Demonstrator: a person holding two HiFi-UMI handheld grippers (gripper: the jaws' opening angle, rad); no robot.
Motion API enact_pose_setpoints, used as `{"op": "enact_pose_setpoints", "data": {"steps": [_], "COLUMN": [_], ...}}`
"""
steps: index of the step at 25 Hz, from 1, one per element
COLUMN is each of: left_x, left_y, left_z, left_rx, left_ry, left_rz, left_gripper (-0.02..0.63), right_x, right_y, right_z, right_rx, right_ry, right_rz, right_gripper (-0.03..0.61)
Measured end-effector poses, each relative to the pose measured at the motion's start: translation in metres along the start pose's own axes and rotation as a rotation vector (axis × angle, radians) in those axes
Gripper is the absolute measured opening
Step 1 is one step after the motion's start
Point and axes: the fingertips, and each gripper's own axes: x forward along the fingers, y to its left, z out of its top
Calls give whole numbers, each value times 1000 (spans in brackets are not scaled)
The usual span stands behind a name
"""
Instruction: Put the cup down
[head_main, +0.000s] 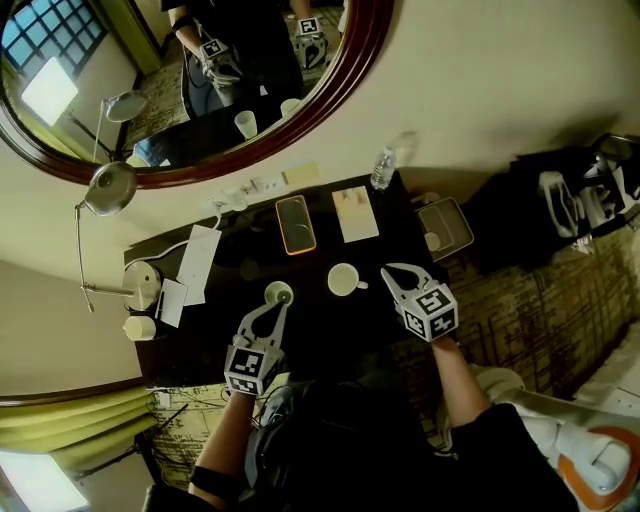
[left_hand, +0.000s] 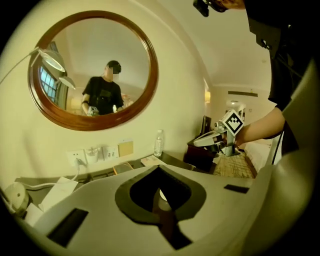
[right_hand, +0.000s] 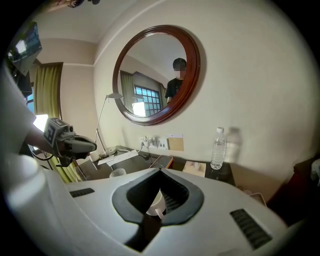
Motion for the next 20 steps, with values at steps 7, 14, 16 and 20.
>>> {"op": "enact_pose_setpoints", "data": {"steps": [7,14,16,20], "left_x": [-41,-62,-65,-66], "left_y": [28,57,61,70], "left_z": [0,-14,-12,-13], "left_rx": [-49,-29,-36,-85], "left_ry": [-9,5,4,-4], "left_rz": [59,97,101,113], "left_gripper": [0,0,0,0], "right_x": [7,16,17,19], "right_y": [31,57,61,61], "right_z": [13,10,7,-4], "right_rx": [-39,-65,-60,-58], "right_ry": [-3,11,13,23], "right_rz": [32,69,71,60], "right_gripper": [11,11,11,11]}}
